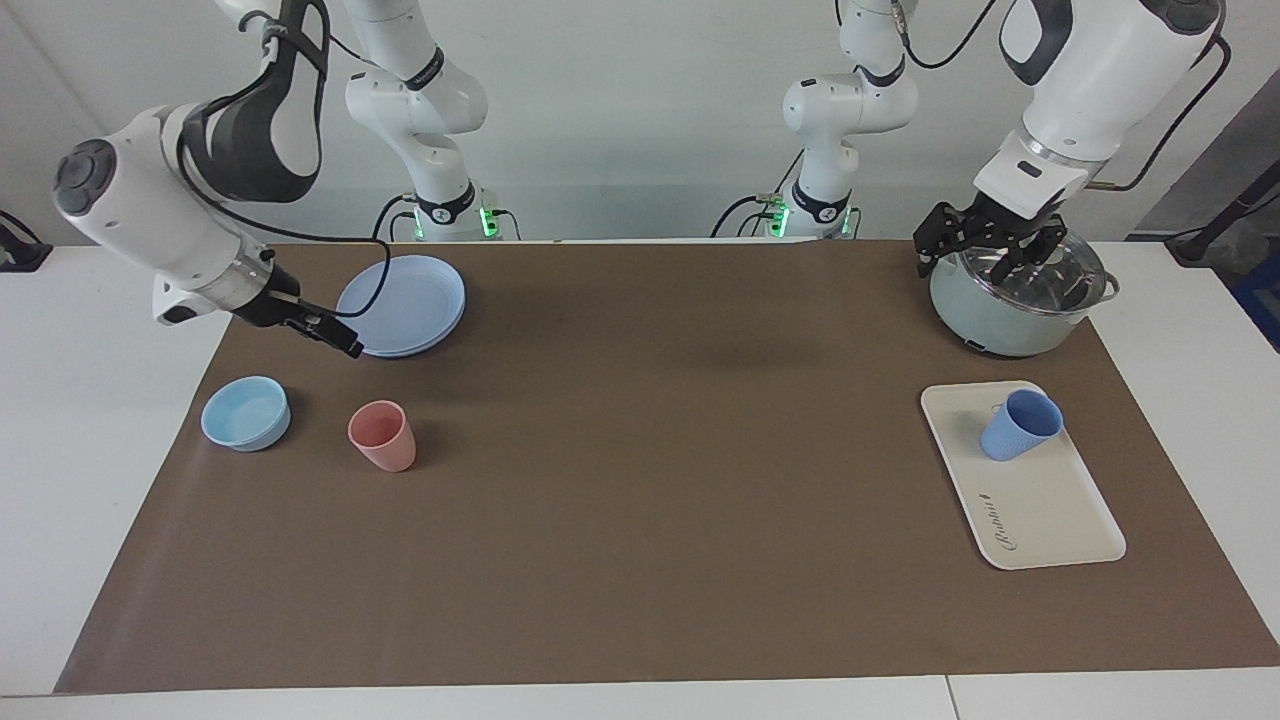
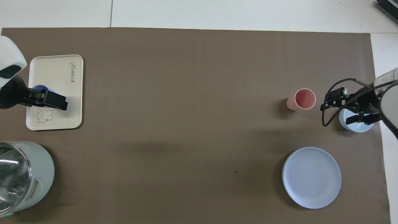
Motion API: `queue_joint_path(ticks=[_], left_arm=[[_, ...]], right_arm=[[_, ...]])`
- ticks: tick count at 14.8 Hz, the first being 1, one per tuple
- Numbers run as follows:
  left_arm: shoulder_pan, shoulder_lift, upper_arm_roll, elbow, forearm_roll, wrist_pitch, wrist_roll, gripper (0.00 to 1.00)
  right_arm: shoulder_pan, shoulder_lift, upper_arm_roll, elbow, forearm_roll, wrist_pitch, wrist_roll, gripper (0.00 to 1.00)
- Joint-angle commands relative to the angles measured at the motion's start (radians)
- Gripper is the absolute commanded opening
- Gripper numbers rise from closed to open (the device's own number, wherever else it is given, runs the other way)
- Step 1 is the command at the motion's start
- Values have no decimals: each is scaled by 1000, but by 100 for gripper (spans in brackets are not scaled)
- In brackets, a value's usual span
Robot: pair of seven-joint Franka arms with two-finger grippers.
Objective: Place cup on tray
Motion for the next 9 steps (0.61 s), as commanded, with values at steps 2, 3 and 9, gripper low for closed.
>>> queue_joint_path(ticks=[2, 3, 9], left_arm=[[4, -14, -1, 29, 28, -64, 18, 100], [4, -21, -4, 31, 40, -59, 18, 100], [4, -46, -4, -10, 39, -44, 16, 100]], right_arm=[[104, -83, 3, -28, -98, -23, -40, 99], [126, -100, 3, -22, -124, -23, -43, 99], [147, -116, 9, 116, -160, -23, -96, 99]])
